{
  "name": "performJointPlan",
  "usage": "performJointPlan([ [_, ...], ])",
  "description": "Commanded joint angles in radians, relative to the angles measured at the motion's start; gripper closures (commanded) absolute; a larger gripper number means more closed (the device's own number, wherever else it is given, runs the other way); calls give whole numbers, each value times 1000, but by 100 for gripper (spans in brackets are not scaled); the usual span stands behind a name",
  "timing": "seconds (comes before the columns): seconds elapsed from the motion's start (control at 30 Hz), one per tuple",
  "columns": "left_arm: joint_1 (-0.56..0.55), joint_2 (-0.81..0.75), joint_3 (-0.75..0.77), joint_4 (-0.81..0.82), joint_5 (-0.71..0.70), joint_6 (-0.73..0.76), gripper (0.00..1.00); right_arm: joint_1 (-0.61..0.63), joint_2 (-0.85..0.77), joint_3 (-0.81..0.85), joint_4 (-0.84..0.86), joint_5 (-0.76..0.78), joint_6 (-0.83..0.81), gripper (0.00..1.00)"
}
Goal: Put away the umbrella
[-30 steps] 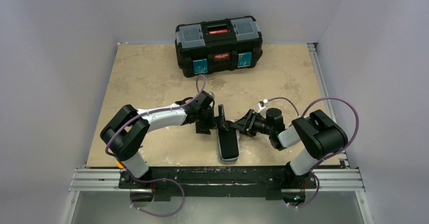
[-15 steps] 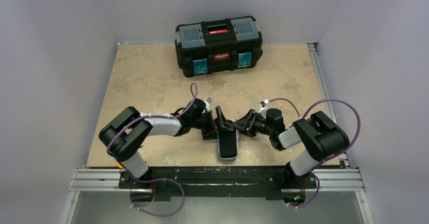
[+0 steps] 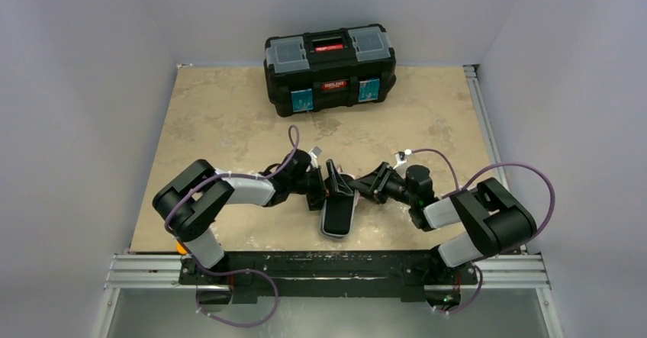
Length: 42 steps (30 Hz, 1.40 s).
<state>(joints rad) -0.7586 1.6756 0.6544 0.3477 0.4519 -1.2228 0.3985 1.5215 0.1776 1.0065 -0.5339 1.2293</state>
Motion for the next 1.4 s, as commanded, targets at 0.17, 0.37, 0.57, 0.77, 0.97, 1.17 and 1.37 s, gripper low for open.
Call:
performJointPlan([
  [0.17, -18, 16, 51, 74, 24, -2, 17, 2, -134, 40, -28, 16, 38, 100],
  [0.37, -30, 40, 70, 187, 77, -34, 59, 2, -186, 35, -37, 24, 36, 100],
  [0.57, -30, 31, 78, 209, 89, -52, 81, 2, -287, 43, -169, 39, -43, 100],
  [0.77, -12, -3, 90, 192, 109, -44, 92, -29, -435, 122, -451, 56, -207, 19],
  [0.97, 27, -118, 117, 78, 144, 13, 92, -54, -624, 235, -789, 117, -383, 1],
  [1.17, 31, -239, 280, -261, 166, 193, 91, -58, -627, 221, -758, 7, -375, 1],
  [1.37, 31, -265, 401, -388, 213, 232, 91, -57, -618, 224, -616, -112, -306, 1],
])
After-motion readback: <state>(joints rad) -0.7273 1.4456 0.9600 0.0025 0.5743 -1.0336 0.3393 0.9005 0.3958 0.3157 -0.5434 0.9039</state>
